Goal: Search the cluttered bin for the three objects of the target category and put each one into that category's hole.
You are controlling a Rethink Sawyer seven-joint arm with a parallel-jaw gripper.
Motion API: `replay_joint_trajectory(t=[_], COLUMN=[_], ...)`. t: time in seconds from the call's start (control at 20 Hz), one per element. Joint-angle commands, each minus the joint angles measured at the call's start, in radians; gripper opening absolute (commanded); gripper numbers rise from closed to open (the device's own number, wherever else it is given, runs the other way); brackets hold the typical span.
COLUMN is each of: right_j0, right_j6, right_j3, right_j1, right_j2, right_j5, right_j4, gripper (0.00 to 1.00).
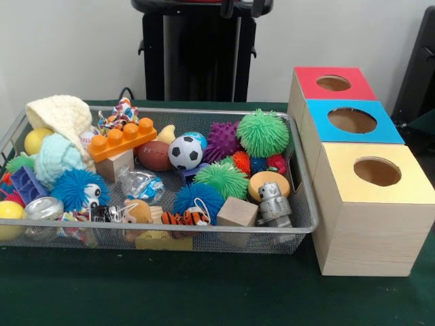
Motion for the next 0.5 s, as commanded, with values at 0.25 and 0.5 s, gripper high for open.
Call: replay_joint_trajectory(t=[0.25,0.5], right_j0=[0.003,-0.001], right_j6=[0.075,0.108], right_j3=[-0.001,-0.042], right_j1=[-0.111,-0.106], right_j2=[0.09,0.102], right_j5=[-0.061,-0.057], right_j4=[-0.047,-0.071], gripper=[1.0,1.0])
